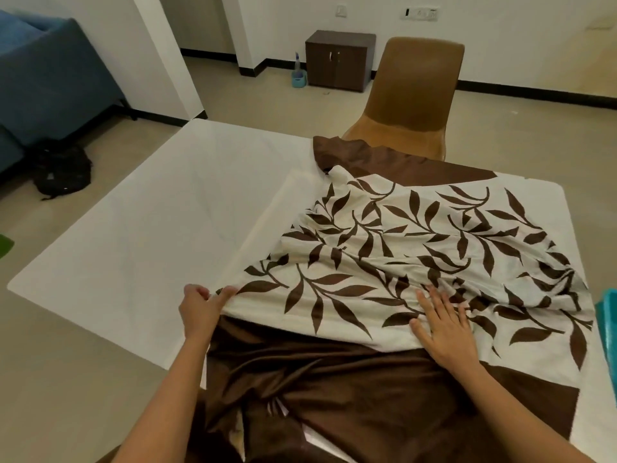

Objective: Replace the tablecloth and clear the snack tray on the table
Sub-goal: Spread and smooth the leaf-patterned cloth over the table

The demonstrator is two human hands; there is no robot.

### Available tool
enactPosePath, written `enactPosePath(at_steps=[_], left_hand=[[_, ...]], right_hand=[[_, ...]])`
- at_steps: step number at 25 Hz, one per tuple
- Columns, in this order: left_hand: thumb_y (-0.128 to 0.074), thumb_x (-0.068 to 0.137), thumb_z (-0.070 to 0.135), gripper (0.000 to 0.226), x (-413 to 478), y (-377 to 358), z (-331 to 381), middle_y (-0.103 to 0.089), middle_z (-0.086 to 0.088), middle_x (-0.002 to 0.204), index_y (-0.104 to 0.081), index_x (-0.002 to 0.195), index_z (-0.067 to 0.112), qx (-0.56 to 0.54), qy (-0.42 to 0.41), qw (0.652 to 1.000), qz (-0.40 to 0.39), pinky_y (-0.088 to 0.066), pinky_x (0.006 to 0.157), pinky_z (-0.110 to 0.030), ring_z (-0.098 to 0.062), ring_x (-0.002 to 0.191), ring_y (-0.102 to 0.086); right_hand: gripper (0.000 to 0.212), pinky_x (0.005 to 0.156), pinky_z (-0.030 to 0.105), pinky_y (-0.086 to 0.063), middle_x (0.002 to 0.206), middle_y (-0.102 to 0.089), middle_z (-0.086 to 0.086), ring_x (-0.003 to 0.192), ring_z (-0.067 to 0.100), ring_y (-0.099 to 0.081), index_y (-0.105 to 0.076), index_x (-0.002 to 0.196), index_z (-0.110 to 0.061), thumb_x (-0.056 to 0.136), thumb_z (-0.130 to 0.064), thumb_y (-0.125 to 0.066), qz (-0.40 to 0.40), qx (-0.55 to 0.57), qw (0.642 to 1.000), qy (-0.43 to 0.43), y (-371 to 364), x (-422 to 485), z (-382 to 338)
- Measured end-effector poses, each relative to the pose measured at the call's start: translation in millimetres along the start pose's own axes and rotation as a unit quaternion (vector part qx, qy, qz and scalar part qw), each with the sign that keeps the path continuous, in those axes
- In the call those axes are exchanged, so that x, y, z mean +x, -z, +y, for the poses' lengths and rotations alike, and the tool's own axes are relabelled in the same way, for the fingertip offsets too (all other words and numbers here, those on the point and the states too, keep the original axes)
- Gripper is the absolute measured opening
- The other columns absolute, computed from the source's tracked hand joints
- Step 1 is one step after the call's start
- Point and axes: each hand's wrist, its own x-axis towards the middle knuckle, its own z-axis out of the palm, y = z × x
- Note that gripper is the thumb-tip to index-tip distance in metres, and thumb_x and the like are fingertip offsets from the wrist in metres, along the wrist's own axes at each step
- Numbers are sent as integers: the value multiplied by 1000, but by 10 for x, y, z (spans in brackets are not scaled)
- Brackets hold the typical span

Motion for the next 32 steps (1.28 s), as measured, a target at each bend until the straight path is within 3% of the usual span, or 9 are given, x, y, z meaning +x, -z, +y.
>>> enactPosePath(at_steps=[3,5,8,10,13,19,25,29,32], left_hand=[[-61,77,65,82,-136,-216,4,-41,-16,139,-40,135,12,146,-110,980,80,-38,98,-53,-36,127,-41],[-49,82,70,87,-204,-468,-43,-15,-12,159,-23,150,21,209,-124,970,-21,-15,113,-56,-38,145,-14],[-36,86,72,86,-280,-765,-274,6,-5,162,-5,154,30,253,-110,948,-159,9,114,-55,-34,147,12],[-32,90,68,76,-285,-737,-412,2,-4,162,-11,154,30,224,-146,950,-163,9,116,-52,-30,148,10],[-27,92,65,74,-295,-422,-569,-17,-8,160,-26,151,20,140,-167,974,-65,-1,121,-40,-23,149,-8],[-23,92,67,86,-990,-157,-887,-7,-19,160,-14,151,4,86,42,992,84,-4,120,-41,-30,148,-5],[-23,91,69,90,-1962,-814,-615,-6,-23,159,-7,153,6,211,-90,971,-66,-1,119,-45,-38,147,-4],[-23,72,90,115,-1419,-761,-791,-17,-28,154,-12,153,9,245,-51,967,-50,-2,116,-52,-43,144,-12],[-26,65,96,124,-799,-560,-922,0,-19,159,-1,154,14,275,-148,948,-70,6,117,-49,-34,148,1]], right_hand=[[71,118,54,-13,160,-10,13,148,26,0,-13,152,-16,89,-48,-21,78,56,995,-40,15,31,-452],[67,120,50,-8,160,2,11,148,23,7,-8,153,-14,93,-39,-27,95,118,988,32,47,73,-1050],[68,118,38,13,158,21,-1,145,15,22,6,152,-27,97,-48,-28,7,143,970,197,-1,88,-1901],[68,117,42,13,157,22,-5,145,15,22,7,150,-36,94,-59,-23,-46,88,966,237,-182,80,-2065],[68,117,43,6,158,12,-6,148,18,9,0,150,-40,90,-66,-18,-35,16,977,209,-379,138,-1766],[75,118,44,5,161,-2,-1,148,20,3,-7,152,-37,84,-69,-6,-36,6,993,113,-235,473,-1526],[79,118,51,3,161,3,6,148,27,8,-3,153,-27,84,-66,-4,-8,29,998,63,-165,634,-1743],[73,118,48,4,160,15,0,147,21,14,0,153,-29,93,-65,-21,-6,42,978,203,-290,211,-1825],[80,118,49,1,161,9,1,148,22,11,-4,153,-29,89,-71,-25,-5,-6,977,213,-366,107,-1679]])
